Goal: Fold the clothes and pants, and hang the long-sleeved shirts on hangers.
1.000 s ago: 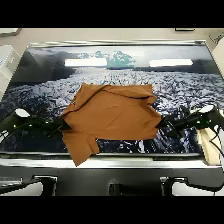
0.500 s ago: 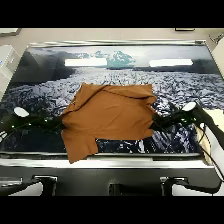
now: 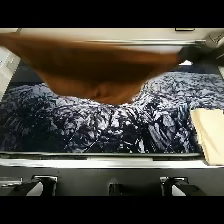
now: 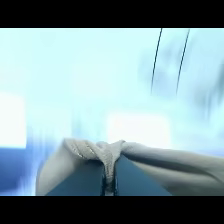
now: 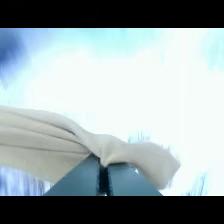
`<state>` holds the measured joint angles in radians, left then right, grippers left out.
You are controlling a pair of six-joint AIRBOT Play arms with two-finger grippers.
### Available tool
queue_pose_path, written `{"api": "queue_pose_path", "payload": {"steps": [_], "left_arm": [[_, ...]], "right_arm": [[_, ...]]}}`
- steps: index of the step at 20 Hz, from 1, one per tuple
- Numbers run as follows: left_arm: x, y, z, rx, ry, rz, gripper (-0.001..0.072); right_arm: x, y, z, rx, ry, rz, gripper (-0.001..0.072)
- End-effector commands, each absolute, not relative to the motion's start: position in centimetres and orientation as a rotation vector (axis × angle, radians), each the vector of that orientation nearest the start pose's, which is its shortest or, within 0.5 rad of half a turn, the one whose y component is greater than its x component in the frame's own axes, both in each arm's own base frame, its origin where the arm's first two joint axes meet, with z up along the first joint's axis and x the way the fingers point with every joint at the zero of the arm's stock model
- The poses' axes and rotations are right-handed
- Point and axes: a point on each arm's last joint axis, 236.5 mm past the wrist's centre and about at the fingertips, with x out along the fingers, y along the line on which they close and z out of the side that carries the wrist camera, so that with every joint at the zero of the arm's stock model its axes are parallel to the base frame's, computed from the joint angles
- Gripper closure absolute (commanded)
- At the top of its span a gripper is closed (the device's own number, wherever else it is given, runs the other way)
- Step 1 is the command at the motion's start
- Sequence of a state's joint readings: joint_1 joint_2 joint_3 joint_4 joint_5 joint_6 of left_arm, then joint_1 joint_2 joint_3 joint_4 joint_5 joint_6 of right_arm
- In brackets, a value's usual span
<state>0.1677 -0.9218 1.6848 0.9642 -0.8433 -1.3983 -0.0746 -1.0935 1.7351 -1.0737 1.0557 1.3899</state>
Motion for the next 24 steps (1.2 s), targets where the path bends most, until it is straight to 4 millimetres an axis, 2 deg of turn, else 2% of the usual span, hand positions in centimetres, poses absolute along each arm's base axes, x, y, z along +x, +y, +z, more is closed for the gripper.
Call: {"api": "queue_pose_path", "payload": {"steps": [1, 3, 5, 6, 9, 10, 11, 12, 13, 15, 16, 17, 19, 21, 22, 24], "left_arm": [[22.1, -5.2, 61.9, -0.150, -0.453, -0.280, 0.0681], [18.0, -5.9, 63.2, -0.143, -0.516, -0.291, 0.0681], [15.6, -6.3, 63.7, -0.132, -0.551, -0.295, 0.0681], [15.1, -6.4, 63.9, -0.130, -0.559, -0.296, 0.0681], [16.0, -6.1, 63.3, -0.115, -0.530, -0.279, 0.0682], [17.3, -5.8, 62.2, -0.097, -0.480, -0.258, 0.0682], [19.1, -5.4, 60.5, -0.108, -0.406, -0.246, 0.0682], [21.7, -4.8, 57.9, -0.141, -0.302, -0.230, 0.0682], [24.5, -4.4, 54.8, -0.161, -0.189, -0.216, 0.0682], [31.0, -3.4, 46.0, -0.198, 0.081, -0.195, 0.0681], [34.2, -2.9, 40.6, -0.233, 0.217, -0.183, 0.0681], [37.2, -2.3, 34.5, -0.274, 0.348, -0.165, 0.0681], [41.9, -0.9, 23.2, -0.345, 0.538, -0.109, 0.0680], [45.2, 0.7, 14.0, -0.376, 0.649, -0.044, 0.0681], [46.2, 1.2, 10.3, -0.397, 0.697, -0.019, 0.0681], [47.4, 0.6, 3.9, -0.540, 0.825, 0.015, 0.0681]], "right_arm": [[29.5, 6.1, 54.4, 0.068, -0.160, 0.291, 0.0672], [24.8, 5.9, 57.2, 0.040, -0.264, 0.270, 0.0672], [22.0, 5.9, 58.5, 0.037, -0.321, 0.264, 0.0672], [21.3, 5.9, 58.7, 0.052, -0.329, 0.264, 0.0672], [21.3, 5.5, 58.3, 0.070, -0.309, 0.248, 0.0672], [22.1, 5.3, 57.5, 0.071, -0.271, 0.238, 0.0672], [23.6, 5.2, 55.4, 0.092, -0.180, 0.234, 0.0672], [25.9, 5.0, 51.7, 0.118, -0.023, 0.223, 0.0672], [28.2, 4.7, 47.0, 0.138, 0.165, 0.207, 0.0672], [32.7, 3.5, 35.4, 0.168, 0.581, 0.151, 0.0672], [35.1, 3.1, 29.8, 0.191, 0.742, 0.130, 0.0672], [37.7, 2.9, 25.2, 0.214, 0.836, 0.120, 0.0672], [43.8, 2.4, 16.6, 0.279, 0.906, 0.086, 0.0671], [48.7, 2.3, 9.2, 0.474, 0.939, 0.001, 0.0671], [49.9, 3.0, 5.6, 0.621, 0.997, -0.047, 0.0671], [50.5, 5.8, 0.4, 0.860, 1.127, -0.062, 0.0670]]}}
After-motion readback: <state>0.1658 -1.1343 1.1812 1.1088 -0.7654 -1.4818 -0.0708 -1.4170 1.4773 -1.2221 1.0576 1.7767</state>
